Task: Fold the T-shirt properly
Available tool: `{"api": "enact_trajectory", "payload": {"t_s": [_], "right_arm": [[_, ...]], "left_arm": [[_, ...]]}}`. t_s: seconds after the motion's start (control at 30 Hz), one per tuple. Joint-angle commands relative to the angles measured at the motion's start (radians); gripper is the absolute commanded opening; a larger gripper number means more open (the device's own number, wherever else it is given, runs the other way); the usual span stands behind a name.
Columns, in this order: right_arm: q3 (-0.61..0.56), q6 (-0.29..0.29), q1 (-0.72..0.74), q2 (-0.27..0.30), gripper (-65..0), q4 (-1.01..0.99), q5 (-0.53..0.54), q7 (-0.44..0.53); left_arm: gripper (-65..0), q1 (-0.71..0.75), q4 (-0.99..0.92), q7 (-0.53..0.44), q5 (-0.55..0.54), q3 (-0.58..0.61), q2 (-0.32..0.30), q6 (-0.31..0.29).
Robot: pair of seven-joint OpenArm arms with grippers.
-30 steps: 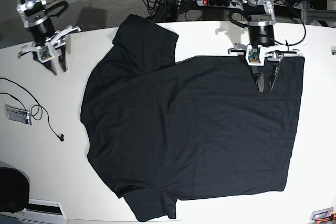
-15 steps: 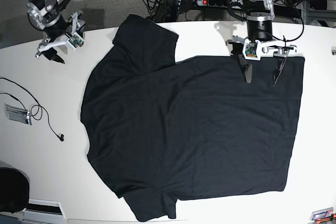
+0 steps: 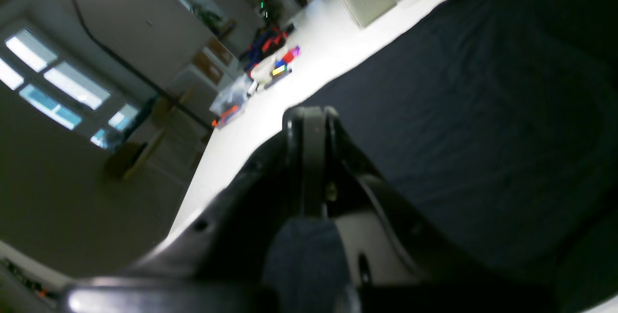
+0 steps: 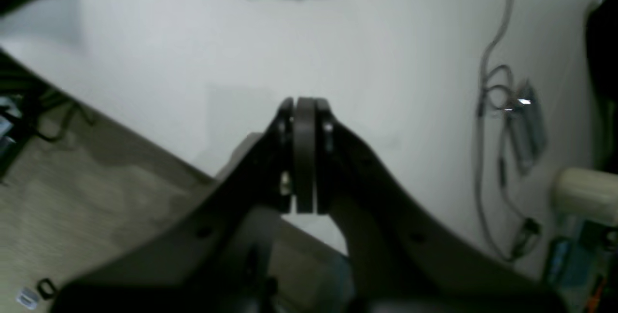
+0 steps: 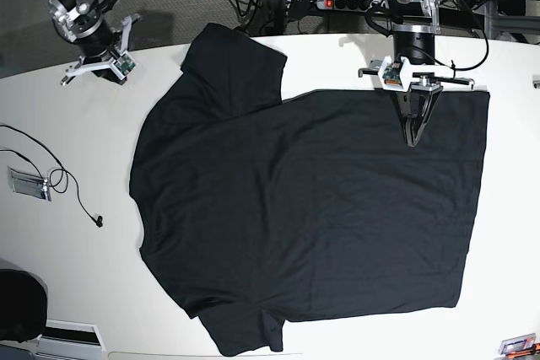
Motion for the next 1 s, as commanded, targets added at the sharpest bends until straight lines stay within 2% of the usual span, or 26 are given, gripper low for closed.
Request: {"api": "enact_trajectory", "payload": {"t_s": [0.0, 0.03, 0.1, 0.17, 0.23, 0.33, 0.4, 0.47, 0.57, 0.63, 0.7, 0.83, 0.97], "right_arm": [[0.013, -0.013, -0.003, 0.015, -65.0, 0.017, 0.01, 0.017], [0.013, -0.013, -0.004, 0.017, -65.0, 0.017, 0.01, 0.017], [0.013, -0.007, -0.007, 0.017, -64.6, 0.017, 0.03, 0.021], [0.013, -0.002, -0.018, 0.02, -57.6, 0.017, 0.116, 0.022], [0.018, 0.025, -0.049, 0.055, -53.2, 0.017, 0.203, 0.04], [0.018, 0.025, -0.09, 0.079, -56.7, 0.017, 0.235, 0.056], [0.018, 0.025, -0.093, 0.079, -60.6, 0.017, 0.172, 0.077], [0.019, 0.025, -0.093, 0.081, -62.3, 0.017, 0.057, 0.125], [0.037, 0.025, -0.084, 0.079, -61.8, 0.018, -0.082, 0.225], [0.039, 0.021, -0.046, 0.073, -60.3, 0.018, -0.11, 0.26], [0.039, 0.018, -0.006, 0.073, -59.1, 0.02, -0.084, 0.254], [0.08, 0.018, 0.046, 0.001, -58.6, 0.021, 0.12, 0.254], [0.107, 0.019, 0.054, -0.026, -58.6, 0.023, 0.269, 0.212]], "left_arm": [[-65.0, 0.005, 0.018, -0.025, -0.004, -0.002, -0.001, 0.015], [-65.0, 0.007, 0.018, -0.027, -0.004, -0.004, -0.001, 0.015], [-52.3, 0.03, 0.018, -0.027, -0.004, -0.005, -0.004, 0.017], [-39.4, 0.05, 0.018, -0.028, -0.002, -0.005, -0.004, 0.015], [-31.9, 0.079, 0.018, -0.027, 0.004, -0.004, -0.006, 0.011], [-34.5, 0.142, 0.018, -0.025, 0.007, -0.007, -0.027, -0.001], [-38.6, 0.179, 0.018, -0.025, 0.007, -0.031, -0.04, -0.029], [-41.8, 0.193, 0.018, -0.025, 0.007, -0.08, -0.04, -0.054], [-43.8, 0.188, 0.018, -0.025, -0.001, -0.162, -0.04, -0.06], [-43.6, 0.183, 0.019, -0.025, -0.004, -0.188, -0.037, -0.06], [-43.6, 0.165, 0.019, -0.025, -0.035, -0.188, -0.011, -0.06], [-43.6, 0.167, 0.021, -0.025, -0.162, -0.179, 0.015, -0.057], [-43.6, 0.171, 0.025, 0.01, -0.268, -0.174, 0.015, -0.055]]}}
